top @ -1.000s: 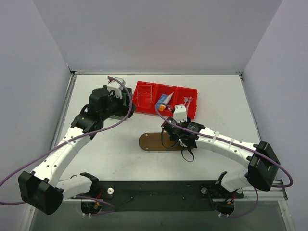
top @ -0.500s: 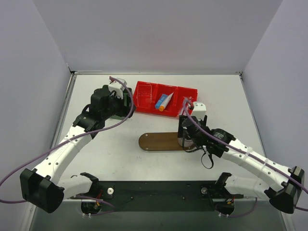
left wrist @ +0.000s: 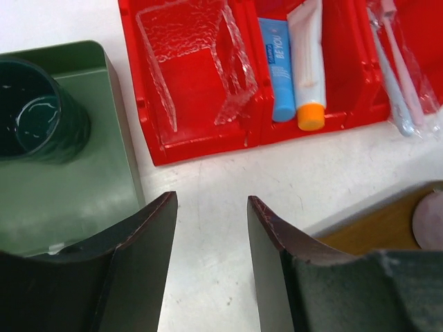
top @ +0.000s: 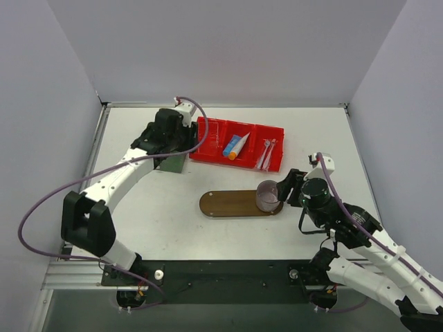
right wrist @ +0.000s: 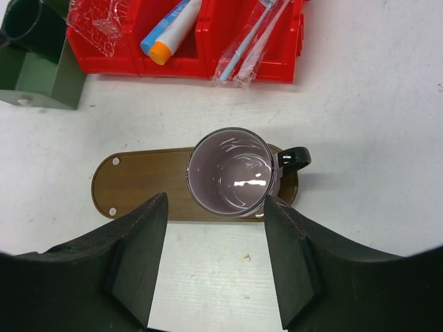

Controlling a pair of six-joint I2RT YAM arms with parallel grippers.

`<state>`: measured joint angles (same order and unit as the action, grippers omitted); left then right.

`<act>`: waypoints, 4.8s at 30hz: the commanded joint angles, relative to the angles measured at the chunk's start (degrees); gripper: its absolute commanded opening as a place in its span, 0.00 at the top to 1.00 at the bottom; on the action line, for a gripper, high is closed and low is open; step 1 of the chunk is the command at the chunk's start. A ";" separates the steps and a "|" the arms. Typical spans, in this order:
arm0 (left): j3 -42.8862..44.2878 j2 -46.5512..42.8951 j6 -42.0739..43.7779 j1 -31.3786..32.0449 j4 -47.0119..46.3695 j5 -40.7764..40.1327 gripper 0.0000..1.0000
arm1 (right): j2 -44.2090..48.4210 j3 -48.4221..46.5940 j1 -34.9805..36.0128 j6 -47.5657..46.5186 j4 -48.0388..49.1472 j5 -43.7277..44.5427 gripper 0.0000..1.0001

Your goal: Prepare toiletry sets of a toothbrush and toothpaste on the tray

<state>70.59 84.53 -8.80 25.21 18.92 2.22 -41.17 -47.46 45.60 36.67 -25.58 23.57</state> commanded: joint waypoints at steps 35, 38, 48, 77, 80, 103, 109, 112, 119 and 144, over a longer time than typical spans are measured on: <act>40.86 37.72 5.11 2.47 19.49 -18.13 0.53 | 2.32 1.14 -0.78 0.42 -5.00 -0.28 0.47; 40.77 37.99 5.02 2.39 19.49 -17.43 0.55 | 1.44 1.06 -0.87 0.51 -4.91 -0.54 0.47; 41.47 39.83 4.49 1.69 19.67 -15.76 0.59 | 0.74 1.06 -0.78 0.43 -4.91 -0.72 0.47; 38.06 32.38 0.19 -0.34 16.42 -12.24 1.00 | 1.18 1.76 -0.78 1.13 -5.00 -1.69 0.47; 35.42 29.30 -0.25 -0.95 14.05 -11.45 1.00 | 1.00 1.32 -0.87 0.78 -5.00 -2.47 0.47; 2.47 -6.82 -14.56 -3.95 -6.16 11.30 1.00 | -4.16 -15.11 -1.40 -1.60 -14.59 -5.03 0.41; -13.62 -14.56 -22.48 -3.68 -18.11 23.87 1.00 | -11.90 -20.12 -1.22 1.65 -13.53 -6.17 0.47; -18.98 -16.06 -23.80 -3.50 -26.36 28.09 1.00 | -13.15 -20.57 -0.26 6.65 -11.60 -2.66 0.51; -22.69 -14.92 -26.54 -0.96 -35.70 33.55 1.00 | -16.83 -16.96 4.66 8.95 1.85 -1.60 0.51; -23.30 -13.87 -25.57 -0.25 -35.79 32.94 1.00 | -25.19 -14.06 8.62 12.73 16.09 -5.38 0.56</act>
<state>46.63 71.05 -34.33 24.80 -12.25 33.98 -65.54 -61.39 53.74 48.27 -11.97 17.08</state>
